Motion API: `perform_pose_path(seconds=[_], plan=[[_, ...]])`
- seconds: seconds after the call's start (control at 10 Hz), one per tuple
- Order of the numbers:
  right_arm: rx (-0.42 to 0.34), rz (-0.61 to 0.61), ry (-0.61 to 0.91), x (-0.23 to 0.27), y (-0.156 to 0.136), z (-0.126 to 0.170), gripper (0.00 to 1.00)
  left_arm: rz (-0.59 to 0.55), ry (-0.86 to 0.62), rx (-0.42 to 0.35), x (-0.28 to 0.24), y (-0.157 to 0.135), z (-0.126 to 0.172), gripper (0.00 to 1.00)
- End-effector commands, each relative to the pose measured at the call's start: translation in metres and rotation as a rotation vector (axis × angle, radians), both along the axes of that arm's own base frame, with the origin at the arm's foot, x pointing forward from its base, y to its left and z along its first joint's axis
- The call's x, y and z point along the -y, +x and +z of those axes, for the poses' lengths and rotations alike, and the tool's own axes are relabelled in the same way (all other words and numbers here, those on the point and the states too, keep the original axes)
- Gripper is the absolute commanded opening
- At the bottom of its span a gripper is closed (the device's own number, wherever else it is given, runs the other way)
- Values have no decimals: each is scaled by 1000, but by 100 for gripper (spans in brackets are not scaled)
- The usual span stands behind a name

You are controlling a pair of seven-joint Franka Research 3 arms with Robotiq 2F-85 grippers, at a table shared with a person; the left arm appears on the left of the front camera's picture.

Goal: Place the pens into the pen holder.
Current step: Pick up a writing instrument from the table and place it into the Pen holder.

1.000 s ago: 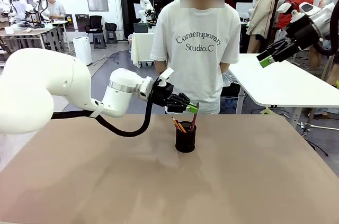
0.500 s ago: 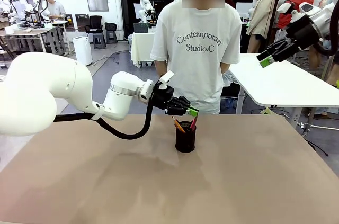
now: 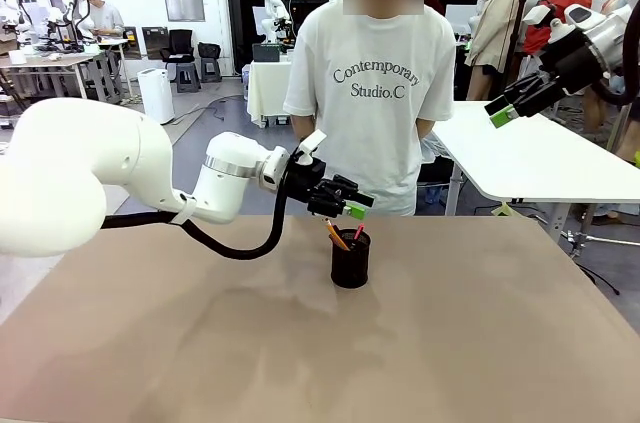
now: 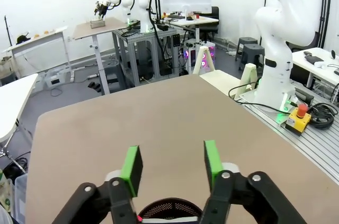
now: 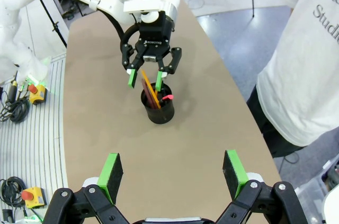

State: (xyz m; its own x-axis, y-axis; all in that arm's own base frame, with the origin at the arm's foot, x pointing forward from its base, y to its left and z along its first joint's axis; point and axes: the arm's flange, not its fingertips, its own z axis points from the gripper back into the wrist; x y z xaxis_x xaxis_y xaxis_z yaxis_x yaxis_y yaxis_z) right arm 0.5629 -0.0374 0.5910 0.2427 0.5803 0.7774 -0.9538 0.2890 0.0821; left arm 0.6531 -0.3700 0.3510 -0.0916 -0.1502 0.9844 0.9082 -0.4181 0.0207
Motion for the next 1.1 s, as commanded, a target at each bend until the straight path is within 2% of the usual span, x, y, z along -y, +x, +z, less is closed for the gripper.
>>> perform_pose_path(seconds=[0.0,0.5,0.6,1.0], plan=[[5,-4,-1,0,0,2,100,1,-3,-10,-4,-2,8,100],[5,-4,-1,0,0,2,100,31,63,0,-5,-8,11,100],[5,-4,-1,0,0,2,100,1,11,1,2,0,6,100],[5,-4,-1,0,0,2,100,9,22,-2,3,0,3,100]])
